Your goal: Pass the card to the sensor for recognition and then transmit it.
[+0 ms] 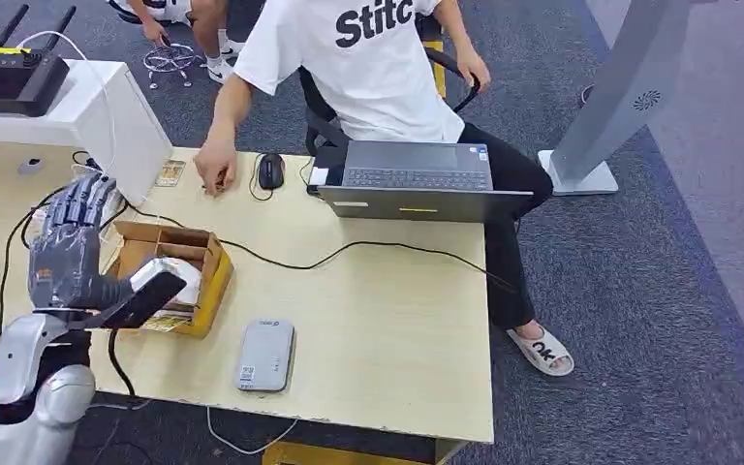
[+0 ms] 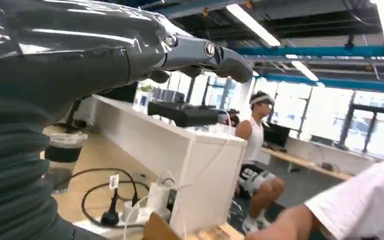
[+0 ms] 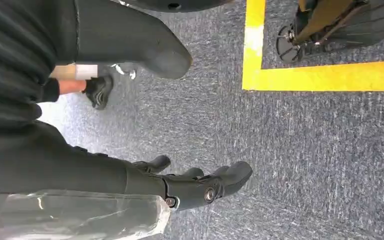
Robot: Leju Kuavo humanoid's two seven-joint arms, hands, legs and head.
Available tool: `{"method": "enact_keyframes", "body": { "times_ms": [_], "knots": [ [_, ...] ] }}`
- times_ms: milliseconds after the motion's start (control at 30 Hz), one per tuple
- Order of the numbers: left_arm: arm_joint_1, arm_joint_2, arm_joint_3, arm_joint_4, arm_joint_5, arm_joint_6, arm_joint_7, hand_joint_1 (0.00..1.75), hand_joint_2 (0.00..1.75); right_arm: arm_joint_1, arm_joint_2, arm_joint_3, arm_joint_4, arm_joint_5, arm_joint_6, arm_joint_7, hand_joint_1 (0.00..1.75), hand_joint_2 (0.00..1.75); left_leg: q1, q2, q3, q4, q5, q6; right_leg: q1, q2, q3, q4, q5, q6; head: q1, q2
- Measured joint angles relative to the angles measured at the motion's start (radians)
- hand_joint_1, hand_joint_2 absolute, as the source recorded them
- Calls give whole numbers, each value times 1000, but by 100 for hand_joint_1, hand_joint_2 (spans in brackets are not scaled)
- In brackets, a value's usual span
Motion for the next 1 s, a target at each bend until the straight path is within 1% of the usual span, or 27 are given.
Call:
{"method": "enact_keyframes", "body": {
  "times_ms": [67, 200, 467, 533, 633, 700, 767, 800, 900, 1000],
  "knots": [
    [44, 23, -3, -55, 14, -21, 1, 0, 175, 2, 0, 0, 2, -3, 0, -5, 0, 175, 0, 0, 0, 0, 0, 0, 0, 0, 0, 0, 0, 0, 0, 0],
    [91, 51, -9, -124, 20, -27, 4, 0, 175, 2, 0, 0, 4, -4, 0, -5, 0, 175, 0, -1, 0, 0, 0, 0, 0, -1, 0, 0, 0, 0, 0, 0],
    [112, 71, -11, -172, 26, -38, 6, 0, 175, 3, 0, 0, 5, -4, 0, -5, 0, 175, 0, -1, 0, 0, 0, 0, 0, -1, 1, 0, 0, 0, 0, 0],
    [126, 83, -15, -184, 36, -63, 10, 0, 175, 3, 0, 0, 5, -7, 1, -9, 0, 175, 0, -1, 0, 0, 0, 0, 0, -1, 1, 0, 0, 0, 0, 0],
    [173, 126, -16, -217, 53, -118, 35, 0, 175, 5, 0, 0, 5, -10, 1, -21, 0, 175, 0, 0, 0, 0, 0, 0, 0, 1, 0, 0, 0, 0, 0, 0],
    [210, 154, -16, -232, 32, -152, 59, 0, 175, 6, 0, 0, 6, -13, 1, -23, 0, 175, 0, 0, 0, 0, 0, 0, 0, 0, 0, 0, 0, 0, 0, 0],
    [244, 176, -19, -233, 4, -155, 71, 0, 175, 6, 0, 0, 7, -17, 1, -19, 0, 175, 0, 0, 0, 0, 0, 0, 0, 0, -1, 0, 0, 0, 0, 0],
    [256, 179, -23, -232, -11, -152, 76, 0, 175, 6, 0, 0, 8, -19, 1, -13, 0, 175, 0, 0, 0, 0, 0, 0, 0, 0, 0, 0, -1, 0, 0, 0],
    [279, 179, -45, -220, -59, -139, 102, 0, 175, 5, 0, 0, 8, -23, 0, 0, 0, 175, 0, -1, -1, 0, 0, 0, 0, -1, 0, 0, -1, 0, 0, 0],
    [287, 175, -64, -187, -83, -111, 123, 0, 175, 5, 3, 4, 8, -31, -1, 8, 0, 175, 0, -1, -1, 0, 0, 0, 0, -1, 0, 0, -1, 1, 0, 0]
  ]
}}
